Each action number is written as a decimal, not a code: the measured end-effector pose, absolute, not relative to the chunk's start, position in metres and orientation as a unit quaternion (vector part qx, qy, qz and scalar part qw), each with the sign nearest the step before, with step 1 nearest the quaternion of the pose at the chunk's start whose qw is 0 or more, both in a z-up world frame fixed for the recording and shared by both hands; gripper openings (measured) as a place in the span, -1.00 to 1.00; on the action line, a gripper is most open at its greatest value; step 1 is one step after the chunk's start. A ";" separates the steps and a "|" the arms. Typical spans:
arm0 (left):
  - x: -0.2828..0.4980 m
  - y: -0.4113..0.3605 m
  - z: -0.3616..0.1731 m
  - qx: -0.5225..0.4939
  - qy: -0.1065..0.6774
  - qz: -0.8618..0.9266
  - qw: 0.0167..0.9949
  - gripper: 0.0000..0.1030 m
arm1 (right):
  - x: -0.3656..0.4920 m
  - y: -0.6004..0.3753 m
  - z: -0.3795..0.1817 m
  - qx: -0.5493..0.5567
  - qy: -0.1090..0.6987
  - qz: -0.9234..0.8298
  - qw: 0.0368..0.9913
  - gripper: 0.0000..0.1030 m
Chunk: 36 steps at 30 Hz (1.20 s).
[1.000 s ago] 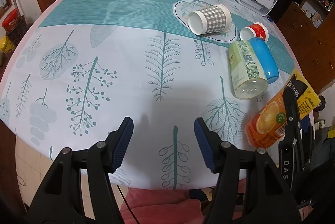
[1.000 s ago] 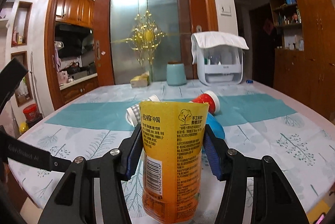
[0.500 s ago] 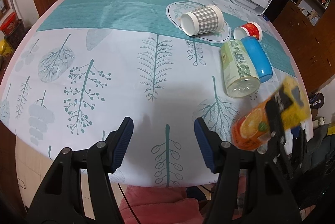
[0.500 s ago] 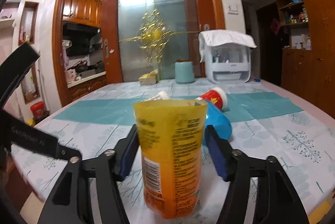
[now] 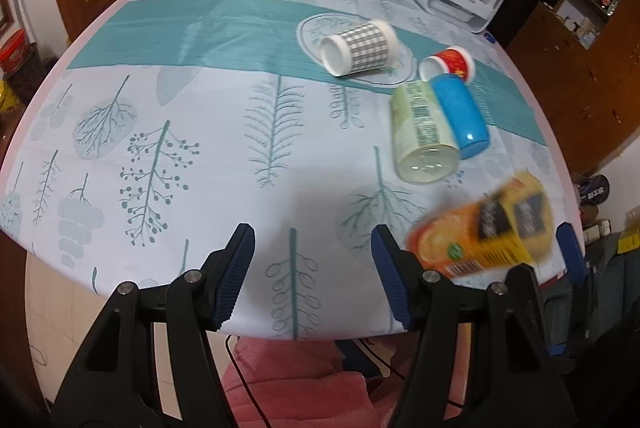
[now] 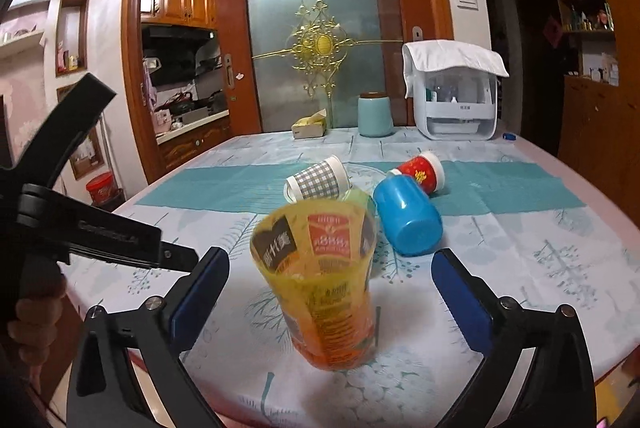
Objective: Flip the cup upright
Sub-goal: 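Rotate the orange bottle upright with the right gripper and lower it, then open the right gripper and withdraw from the upright bottle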
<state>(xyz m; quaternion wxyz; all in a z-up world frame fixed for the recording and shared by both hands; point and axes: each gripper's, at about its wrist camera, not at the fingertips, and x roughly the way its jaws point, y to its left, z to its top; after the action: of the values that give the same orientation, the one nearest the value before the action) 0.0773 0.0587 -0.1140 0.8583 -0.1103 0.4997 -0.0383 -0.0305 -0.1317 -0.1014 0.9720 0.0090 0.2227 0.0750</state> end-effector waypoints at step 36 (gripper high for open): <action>0.012 0.010 -0.014 -0.034 0.400 0.019 0.916 0.73 | -0.049 -0.190 0.016 0.076 0.404 0.006 0.911 0.99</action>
<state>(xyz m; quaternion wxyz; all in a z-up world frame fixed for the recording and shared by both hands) 0.0118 0.0102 -0.0140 0.9158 -0.0345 0.3998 0.0192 -0.0493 -0.1905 0.0164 0.9115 0.0764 0.4042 0.0064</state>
